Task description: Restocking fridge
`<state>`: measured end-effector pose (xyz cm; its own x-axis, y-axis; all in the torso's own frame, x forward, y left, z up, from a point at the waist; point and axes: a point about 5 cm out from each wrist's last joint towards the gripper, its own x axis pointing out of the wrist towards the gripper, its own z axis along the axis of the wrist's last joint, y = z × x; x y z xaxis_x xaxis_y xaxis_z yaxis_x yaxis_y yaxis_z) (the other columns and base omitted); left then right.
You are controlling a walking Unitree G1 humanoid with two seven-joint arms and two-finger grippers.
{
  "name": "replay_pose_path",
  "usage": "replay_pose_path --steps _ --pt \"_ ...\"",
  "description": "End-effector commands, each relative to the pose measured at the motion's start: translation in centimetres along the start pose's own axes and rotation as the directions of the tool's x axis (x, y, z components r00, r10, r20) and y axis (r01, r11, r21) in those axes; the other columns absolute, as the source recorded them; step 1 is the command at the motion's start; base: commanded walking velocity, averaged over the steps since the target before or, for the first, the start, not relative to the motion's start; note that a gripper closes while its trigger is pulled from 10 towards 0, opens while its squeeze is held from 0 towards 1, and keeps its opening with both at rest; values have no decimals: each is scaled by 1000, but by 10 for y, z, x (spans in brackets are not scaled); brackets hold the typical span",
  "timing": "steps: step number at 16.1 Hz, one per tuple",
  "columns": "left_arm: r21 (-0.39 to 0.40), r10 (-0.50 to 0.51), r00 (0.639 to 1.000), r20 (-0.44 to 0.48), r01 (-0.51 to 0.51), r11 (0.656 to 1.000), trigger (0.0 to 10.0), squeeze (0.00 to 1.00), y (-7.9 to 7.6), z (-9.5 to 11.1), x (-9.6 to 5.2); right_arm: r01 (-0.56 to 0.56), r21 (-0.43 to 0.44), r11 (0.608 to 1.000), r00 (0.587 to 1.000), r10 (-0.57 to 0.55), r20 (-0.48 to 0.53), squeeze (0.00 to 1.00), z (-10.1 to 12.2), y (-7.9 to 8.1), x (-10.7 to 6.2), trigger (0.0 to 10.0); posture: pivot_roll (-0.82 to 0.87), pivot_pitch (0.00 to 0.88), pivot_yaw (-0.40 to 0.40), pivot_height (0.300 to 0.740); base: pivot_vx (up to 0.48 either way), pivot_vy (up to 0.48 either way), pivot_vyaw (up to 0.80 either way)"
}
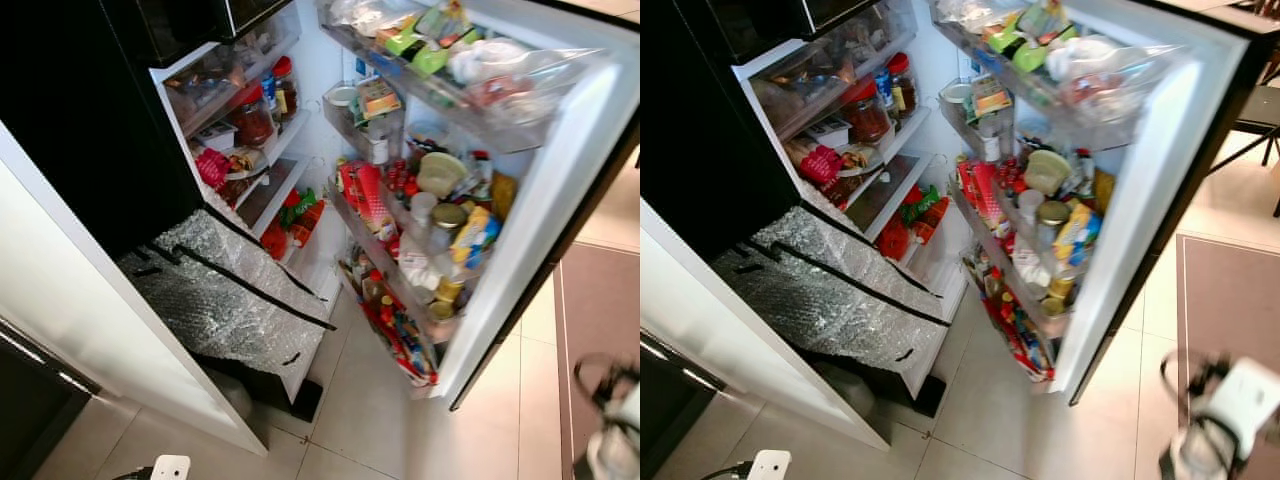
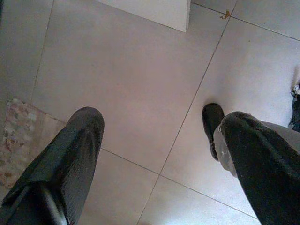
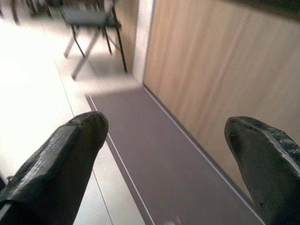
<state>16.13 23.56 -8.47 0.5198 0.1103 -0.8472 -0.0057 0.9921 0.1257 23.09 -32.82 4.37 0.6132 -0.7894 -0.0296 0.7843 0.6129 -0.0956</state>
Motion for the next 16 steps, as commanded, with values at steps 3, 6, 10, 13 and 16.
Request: replay_pose_path --steps 3,6,10,13,16 --pt "31 7 1000 -21 -6 1000 10000 0 3 -5 -1 -67 15 998 998 67 1 0 9 18 2 10000 -32 47 83 740 0 0 0" --pt "34 9 1000 -21 -8 999 10000 0 3 -5 -1 -242 -25 970 970 243 32 0 22 48 0 10000 -27 47 82 740 0 0 0" --pt "37 7 1000 -22 -6 999 10000 0 4 -5 -1 -452 -27 892 890 453 60 0 36 82 -8 10000 -27 49 83 740 0 0 0" --pt "39 7 1000 -21 -6 999 10000 0 3 -5 -1 -628 -49 776 772 630 85 0 52 113 -23 10000 -27 48 80 740 0 0 0" --pt "39 7 1000 -21 -6 999 10000 0 3 -5 -1 -712 -46 700 695 713 91 0 60 128 -33 10000 -27 48 77 740 0 0 0"
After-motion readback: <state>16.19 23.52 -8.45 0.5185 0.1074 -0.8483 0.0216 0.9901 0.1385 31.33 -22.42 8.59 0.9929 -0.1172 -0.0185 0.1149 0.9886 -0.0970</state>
